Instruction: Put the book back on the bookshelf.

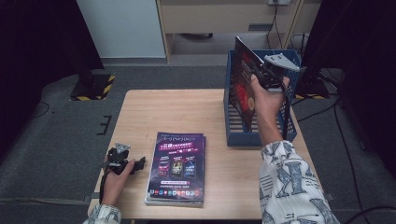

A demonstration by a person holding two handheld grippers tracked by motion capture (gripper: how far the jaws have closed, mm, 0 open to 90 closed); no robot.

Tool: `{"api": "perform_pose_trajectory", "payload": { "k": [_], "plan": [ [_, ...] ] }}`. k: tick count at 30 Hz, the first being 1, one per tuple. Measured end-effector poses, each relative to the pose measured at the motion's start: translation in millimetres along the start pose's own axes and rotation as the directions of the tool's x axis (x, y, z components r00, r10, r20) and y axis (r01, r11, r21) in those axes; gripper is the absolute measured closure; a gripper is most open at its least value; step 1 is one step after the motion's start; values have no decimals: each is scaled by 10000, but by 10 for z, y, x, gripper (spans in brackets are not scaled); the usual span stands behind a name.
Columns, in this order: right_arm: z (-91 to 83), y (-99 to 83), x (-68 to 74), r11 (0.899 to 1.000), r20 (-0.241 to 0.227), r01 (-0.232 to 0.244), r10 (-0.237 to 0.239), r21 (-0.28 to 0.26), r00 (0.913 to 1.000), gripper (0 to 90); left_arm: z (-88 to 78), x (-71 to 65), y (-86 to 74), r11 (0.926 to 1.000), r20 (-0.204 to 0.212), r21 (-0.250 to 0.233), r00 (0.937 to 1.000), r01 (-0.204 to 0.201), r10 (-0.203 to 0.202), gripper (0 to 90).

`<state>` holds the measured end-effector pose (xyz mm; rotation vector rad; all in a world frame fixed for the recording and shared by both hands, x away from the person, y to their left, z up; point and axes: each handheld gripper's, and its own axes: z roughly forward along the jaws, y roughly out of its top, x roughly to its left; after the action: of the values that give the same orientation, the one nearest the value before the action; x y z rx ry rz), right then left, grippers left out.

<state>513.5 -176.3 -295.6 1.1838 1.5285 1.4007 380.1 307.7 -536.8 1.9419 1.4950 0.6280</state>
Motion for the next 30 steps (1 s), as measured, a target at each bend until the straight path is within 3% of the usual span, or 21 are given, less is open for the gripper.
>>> {"api": "perform_pose_trajectory", "payload": {
  "k": [14, 23, 30],
  "plan": [
    [144, -303, 21, 9999, 51, 17, -16, -154, 10000, 870, 2, -1, 3, 10000, 27, 30, 10000, -37, 37, 24],
    [187, -500, 2, 9999, 335, -46, 49, -111, 9994, 870, 5, -4, 7, 10000, 46, 38, 10000, -59, 59, 24],
    [190, -613, 20, 9999, 147, -155, 155, 42, 9998, 870, 6, -5, 8, 10000, 53, 43, 10000, -59, 59, 24]
  ]
}}
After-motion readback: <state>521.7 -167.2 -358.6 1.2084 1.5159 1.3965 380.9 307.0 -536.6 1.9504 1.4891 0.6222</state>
